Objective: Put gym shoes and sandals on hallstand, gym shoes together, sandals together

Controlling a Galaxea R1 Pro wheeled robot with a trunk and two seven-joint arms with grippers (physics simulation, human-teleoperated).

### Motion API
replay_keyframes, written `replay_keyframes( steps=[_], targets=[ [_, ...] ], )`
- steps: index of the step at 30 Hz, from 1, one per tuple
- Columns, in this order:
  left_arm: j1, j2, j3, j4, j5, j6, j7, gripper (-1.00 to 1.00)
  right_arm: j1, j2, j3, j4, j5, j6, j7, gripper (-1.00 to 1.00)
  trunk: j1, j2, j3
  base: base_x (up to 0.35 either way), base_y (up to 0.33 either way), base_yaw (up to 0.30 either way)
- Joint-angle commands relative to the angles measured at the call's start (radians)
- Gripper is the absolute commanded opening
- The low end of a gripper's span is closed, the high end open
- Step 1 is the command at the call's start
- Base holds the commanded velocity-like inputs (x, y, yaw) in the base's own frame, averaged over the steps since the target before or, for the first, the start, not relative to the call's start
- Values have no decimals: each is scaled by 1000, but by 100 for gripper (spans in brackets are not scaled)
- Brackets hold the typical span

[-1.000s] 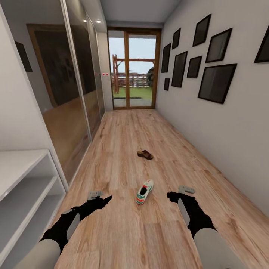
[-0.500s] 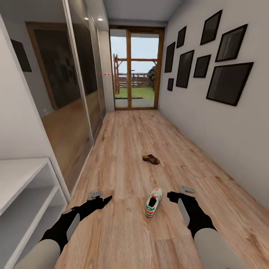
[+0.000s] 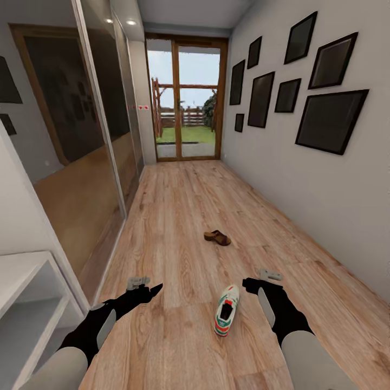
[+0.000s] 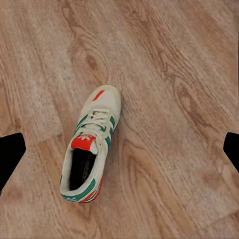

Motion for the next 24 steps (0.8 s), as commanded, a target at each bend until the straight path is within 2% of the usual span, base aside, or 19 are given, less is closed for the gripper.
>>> replay_keyframes(
  steps=[1, 11, 24],
  targets=[
    [0, 0, 3, 0, 10, 9, -5, 100, -1, 1, -3, -1, -1, 4, -2, 100, 0, 0, -1, 309, 176, -262],
    [0, 0, 2, 0, 10, 9, -5, 100, -1, 1, -3, -1, -1, 4, -2, 100, 0, 0, -1, 291, 168, -264],
    [0, 0, 3, 0, 11, 11, -6, 100, -1, 1, -3, -1, -1, 5, -2, 100, 0, 0, 0, 36, 18, -265]
  ],
)
